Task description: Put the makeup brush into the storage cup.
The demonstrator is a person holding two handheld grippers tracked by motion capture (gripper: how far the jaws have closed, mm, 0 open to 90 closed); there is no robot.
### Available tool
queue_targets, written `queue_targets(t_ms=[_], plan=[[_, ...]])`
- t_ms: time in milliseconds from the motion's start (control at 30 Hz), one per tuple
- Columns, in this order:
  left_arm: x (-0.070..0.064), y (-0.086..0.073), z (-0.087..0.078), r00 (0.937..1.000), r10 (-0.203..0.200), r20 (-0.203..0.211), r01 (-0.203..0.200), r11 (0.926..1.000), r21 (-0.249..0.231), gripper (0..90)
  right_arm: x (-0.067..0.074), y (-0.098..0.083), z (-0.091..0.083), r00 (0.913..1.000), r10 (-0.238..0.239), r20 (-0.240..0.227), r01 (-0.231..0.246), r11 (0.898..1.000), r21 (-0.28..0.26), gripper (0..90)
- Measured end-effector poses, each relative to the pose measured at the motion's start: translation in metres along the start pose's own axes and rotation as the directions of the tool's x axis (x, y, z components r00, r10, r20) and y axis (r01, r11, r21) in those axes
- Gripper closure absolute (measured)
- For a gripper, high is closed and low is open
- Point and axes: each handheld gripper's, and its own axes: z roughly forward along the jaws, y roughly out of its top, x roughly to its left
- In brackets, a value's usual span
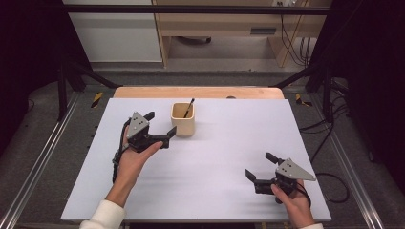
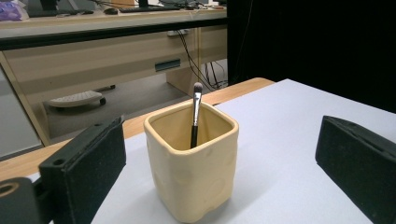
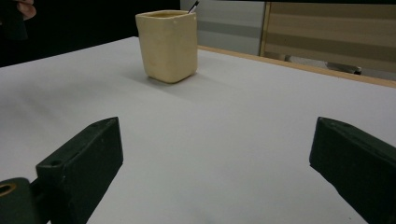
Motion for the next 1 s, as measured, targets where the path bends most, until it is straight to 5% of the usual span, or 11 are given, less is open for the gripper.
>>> queue_targets(t_ms=[533, 1000], plan=[[0.014, -0.012, -0.023, 0.9994, -0.015, -0.03, 0.015, 0.9999, 0.001, 0.8, 0.001, 0.0, 0.0, 1.0, 0.005, 0.001, -0.005, 1.0, -0.002, 3.1], [0.018, -0.031, -0.053, 0.9999, -0.001, -0.014, 0.001, 0.9999, -0.013, 0.9, 0.001, 0.0, 0.0, 1.0, -0.003, 0.0, 0.003, 1.0, -0.001, 3.1]])
